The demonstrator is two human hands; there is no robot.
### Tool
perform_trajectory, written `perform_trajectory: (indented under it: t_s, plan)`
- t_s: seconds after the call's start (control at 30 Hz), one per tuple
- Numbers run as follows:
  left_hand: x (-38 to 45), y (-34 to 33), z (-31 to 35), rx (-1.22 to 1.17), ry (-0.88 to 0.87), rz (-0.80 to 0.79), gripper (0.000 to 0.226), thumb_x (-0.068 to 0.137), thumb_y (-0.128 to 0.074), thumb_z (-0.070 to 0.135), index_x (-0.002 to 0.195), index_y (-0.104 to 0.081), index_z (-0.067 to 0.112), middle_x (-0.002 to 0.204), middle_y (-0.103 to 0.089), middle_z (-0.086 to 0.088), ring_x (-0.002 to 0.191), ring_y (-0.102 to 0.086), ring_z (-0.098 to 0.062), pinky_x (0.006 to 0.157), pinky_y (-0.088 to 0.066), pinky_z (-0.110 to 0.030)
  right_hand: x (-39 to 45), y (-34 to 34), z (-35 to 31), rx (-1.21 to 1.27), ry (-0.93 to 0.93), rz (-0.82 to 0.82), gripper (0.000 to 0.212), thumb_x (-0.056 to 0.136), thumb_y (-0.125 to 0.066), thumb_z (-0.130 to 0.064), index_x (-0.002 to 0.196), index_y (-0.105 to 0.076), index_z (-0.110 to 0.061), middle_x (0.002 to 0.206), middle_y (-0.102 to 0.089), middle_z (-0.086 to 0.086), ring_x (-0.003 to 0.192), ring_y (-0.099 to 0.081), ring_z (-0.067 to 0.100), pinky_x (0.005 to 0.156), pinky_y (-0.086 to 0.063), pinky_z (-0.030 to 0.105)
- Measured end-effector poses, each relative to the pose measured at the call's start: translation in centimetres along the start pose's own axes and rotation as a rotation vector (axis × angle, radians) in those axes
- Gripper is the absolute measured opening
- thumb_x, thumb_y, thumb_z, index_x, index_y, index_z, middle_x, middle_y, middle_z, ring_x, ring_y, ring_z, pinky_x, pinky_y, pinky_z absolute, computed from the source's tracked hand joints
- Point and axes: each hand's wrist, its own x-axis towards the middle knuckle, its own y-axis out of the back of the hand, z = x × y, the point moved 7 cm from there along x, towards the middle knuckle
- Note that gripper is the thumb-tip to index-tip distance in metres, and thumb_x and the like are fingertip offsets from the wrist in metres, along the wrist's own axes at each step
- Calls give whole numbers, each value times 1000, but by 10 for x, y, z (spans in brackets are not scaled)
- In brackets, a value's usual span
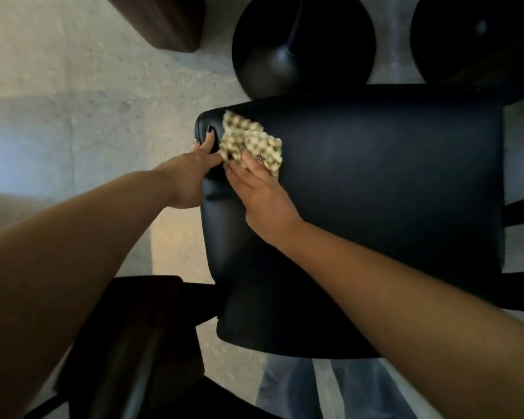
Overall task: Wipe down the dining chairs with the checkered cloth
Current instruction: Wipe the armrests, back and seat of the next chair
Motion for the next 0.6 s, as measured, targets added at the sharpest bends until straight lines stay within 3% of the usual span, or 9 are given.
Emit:
perform_trajectory:
  t_s: [0.07,0.2,0.33,0.43,0.47,0.53,0.6]
  plan:
    - [-1,0,2,32,1,8,93,78,-57,-7,156,-16,20,163,17,-5,147,-19,-34,103,-38,-40,-11,-10,-9,-68,163,-109,60,92,-34,0,150,-18,-5,159,-15,9,147,1,30,105,29,25]
    - [0,0,7,112,9,-11,104,80,-54,-6,156,8,30,162,19,-8,145,-22,-38,99,-40,-41,-51,-29,-38,54,350,-252,61,88,-35,4,148,-23,1,156,-20,15,147,-3,32,115,13,29]
    - [6,8,9,200,28,-60,99,84,-58,5,156,6,28,162,14,-14,145,-23,-41,107,-35,-42,-125,-40,-65,129,503,-370,60,90,-40,0,148,-27,-5,156,-24,13,146,-14,29,118,-9,36]
    - [9,4,16,231,77,-95,102,83,-63,17,156,9,21,161,14,-21,146,-14,-46,111,-32,-46,-162,-44,-69,145,570,-523,55,93,-44,-3,147,-31,-8,156,-25,9,146,-14,25,114,4,32]
    - [8,1,20,236,99,-106,105,82,-64,20,155,12,18,160,16,-23,146,-8,-49,112,-31,-48,-161,-39,-69,219,554,-546,54,93,-45,0,145,-37,-9,154,-30,9,145,-19,25,117,-2,37]
    - [9,-4,27,243,137,-106,108,83,-65,25,154,16,10,157,17,-28,144,-2,-54,113,-28,-49,-138,-12,-57,465,394,-468,50,86,-49,9,132,-56,-10,142,-49,11,134,-42,30,111,-35,47]
    - [12,-4,31,266,136,-90,107,85,-65,29,152,15,3,155,14,-34,142,-1,-56,114,-24,-49,-100,25,-20,540,147,-135,45,78,-50,14,116,-67,-3,124,-62,19,114,-60,36,95,-48,46]
